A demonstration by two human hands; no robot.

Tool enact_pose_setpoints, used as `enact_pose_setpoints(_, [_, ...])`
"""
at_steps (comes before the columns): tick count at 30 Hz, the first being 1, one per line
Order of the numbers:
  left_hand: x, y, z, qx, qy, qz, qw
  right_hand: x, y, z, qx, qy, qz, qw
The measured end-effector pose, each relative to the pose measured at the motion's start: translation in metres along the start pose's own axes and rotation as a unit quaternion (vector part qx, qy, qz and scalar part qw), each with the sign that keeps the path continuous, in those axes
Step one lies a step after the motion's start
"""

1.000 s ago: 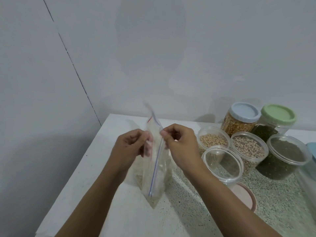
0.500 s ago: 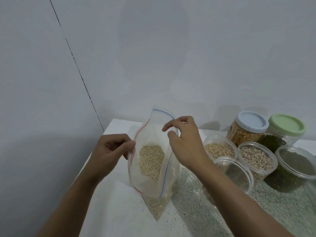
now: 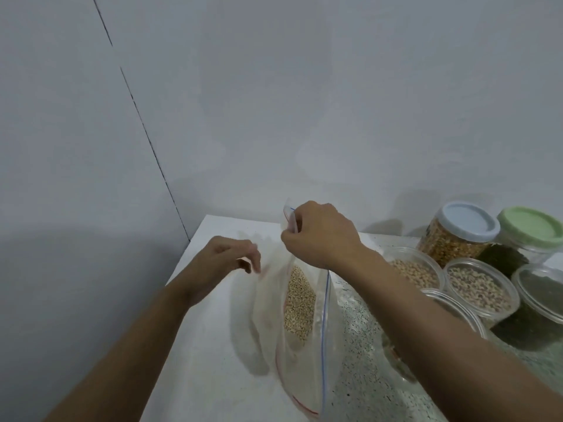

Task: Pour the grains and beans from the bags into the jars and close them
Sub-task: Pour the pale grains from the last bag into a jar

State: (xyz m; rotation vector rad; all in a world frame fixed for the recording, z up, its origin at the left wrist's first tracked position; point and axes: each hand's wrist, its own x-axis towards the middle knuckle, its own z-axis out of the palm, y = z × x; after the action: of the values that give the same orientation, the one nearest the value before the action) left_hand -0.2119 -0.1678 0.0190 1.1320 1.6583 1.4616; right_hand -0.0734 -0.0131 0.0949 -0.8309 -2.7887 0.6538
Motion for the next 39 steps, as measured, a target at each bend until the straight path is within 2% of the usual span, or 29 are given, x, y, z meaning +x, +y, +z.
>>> enact_pose_setpoints(2, [0.024, -0.018, -0.003, 0.084, 0.043, -0.05, 0.994, 0.0, 0.002, 0.001, 0.032, 0.011, 0.001, 0.999])
enact_pose_setpoints(3, [0.034, -0.026, -0.004, 0.118, 0.04, -0.065, 0.99, 0.001, 0.003, 0.002, 0.041, 0.017, 0.0, 0.999])
enact_pose_setpoints(8, [0.065, -0.045, 0.009, 0.163, -0.083, -0.136, 0.974, 0.001, 0.01, 0.007, 0.083, 0.064, -0.024, 0.994])
enact_pose_setpoints(11, [0.071, -0.052, 0.018, 0.157, -0.084, -0.158, 0.971, 0.003, 0.016, 0.01, 0.094, 0.089, -0.029, 0.991])
enact_pose_setpoints(14, [0.067, -0.061, 0.017, 0.102, -0.038, -0.141, 0.984, 0.005, 0.018, 0.009, 0.099, 0.097, -0.036, 0.99])
enact_pose_setpoints(21, [0.049, -0.048, 0.008, 0.089, 0.059, -0.06, 0.993, 0.004, 0.006, -0.013, 0.173, 0.077, -0.052, 0.98])
enact_pose_setpoints(26, [0.022, -0.021, -0.014, 0.085, 0.125, 0.02, 0.988, -0.016, -0.011, -0.032, 0.312, 0.037, -0.076, 0.946])
enact_pose_setpoints(33, [0.01, 0.046, -0.039, 0.126, 0.163, 0.113, 0.972, -0.021, -0.023, -0.066, 0.408, 0.055, -0.128, 0.902])
enact_pose_setpoints(39, [0.011, 0.087, -0.05, 0.197, 0.154, 0.12, 0.961, -0.01, -0.019, -0.085, 0.402, 0.042, -0.153, 0.902])
